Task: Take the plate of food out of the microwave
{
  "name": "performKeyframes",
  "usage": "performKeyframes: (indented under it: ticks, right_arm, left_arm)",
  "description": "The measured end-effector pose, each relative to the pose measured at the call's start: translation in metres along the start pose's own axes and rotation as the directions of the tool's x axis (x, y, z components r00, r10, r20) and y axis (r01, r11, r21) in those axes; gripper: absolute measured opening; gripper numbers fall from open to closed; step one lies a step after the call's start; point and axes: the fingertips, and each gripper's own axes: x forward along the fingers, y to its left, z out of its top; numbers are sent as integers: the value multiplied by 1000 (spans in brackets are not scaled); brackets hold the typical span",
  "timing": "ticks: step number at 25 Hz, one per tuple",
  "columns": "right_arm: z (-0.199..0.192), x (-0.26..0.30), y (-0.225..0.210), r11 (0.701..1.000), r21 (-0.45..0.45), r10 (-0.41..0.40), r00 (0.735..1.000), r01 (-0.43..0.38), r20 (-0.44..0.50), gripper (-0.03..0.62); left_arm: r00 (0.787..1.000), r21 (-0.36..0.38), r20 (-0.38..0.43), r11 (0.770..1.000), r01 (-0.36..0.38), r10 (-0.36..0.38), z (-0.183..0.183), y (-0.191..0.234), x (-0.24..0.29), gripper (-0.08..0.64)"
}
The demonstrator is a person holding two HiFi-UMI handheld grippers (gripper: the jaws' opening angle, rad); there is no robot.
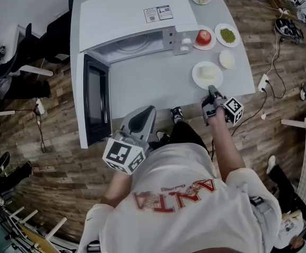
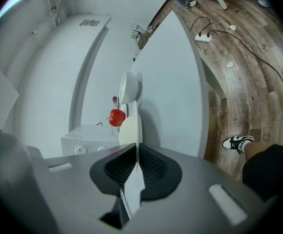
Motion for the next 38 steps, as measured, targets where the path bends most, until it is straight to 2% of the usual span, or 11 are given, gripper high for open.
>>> performKeyframes:
  ticks: [2,6,10,12,17,22,25,27,32,35,38]
  right_arm:
    - [3,1,4,1000,-24,0,1000,0,1,22]
    - [4,5,7,995,-97,-33,999,29,-38,132]
    - [-9,9,7,946,-314,-145,971,79,-191,241]
    - [-17,9,4,882,-463,-229,937,85,-264,258]
    - [-33,5,-7,660,-750,-425,840,33,-337,264]
    - [-44,-6,-17,479,-877,-555,766,-24,-324,264]
    - [-49,-13,-18,405,-913,-602,737,-51,-309,264]
    - [-53,-17,-10,398,-915,-594,743,-61,-308,248]
    - [-70,-24,40,408,-905,-479,816,-120,-324,76]
    - [-87,-28,89,382,-902,-356,868,-203,-346,3]
    - [-113,-39,138,340,-876,-189,887,-343,-421,3]
  left_arm:
    - [1000,-7,-2,1000,-5,5,-1,2,0,9]
    - [1000,-19,-8,1000,-7,7,-2,3,1,9]
    - [1000,-26,-6,1000,-2,2,-1,3,3,9]
    - [1000,-37,-7,999,1,-2,-4,3,5,9]
    - [1000,-56,-14,998,2,-3,-5,3,8,9]
    - [1000,-67,0,998,16,-16,-6,0,8,9]
    - [1000,-74,11,997,13,-12,-4,0,5,9]
    - [1000,-75,23,997,8,-7,-3,0,1,9]
    - [998,-86,59,996,-16,21,0,0,-11,9]
    - [996,-87,73,996,-34,41,0,0,-18,9]
    - [994,-75,96,996,-48,55,3,-1,-26,9]
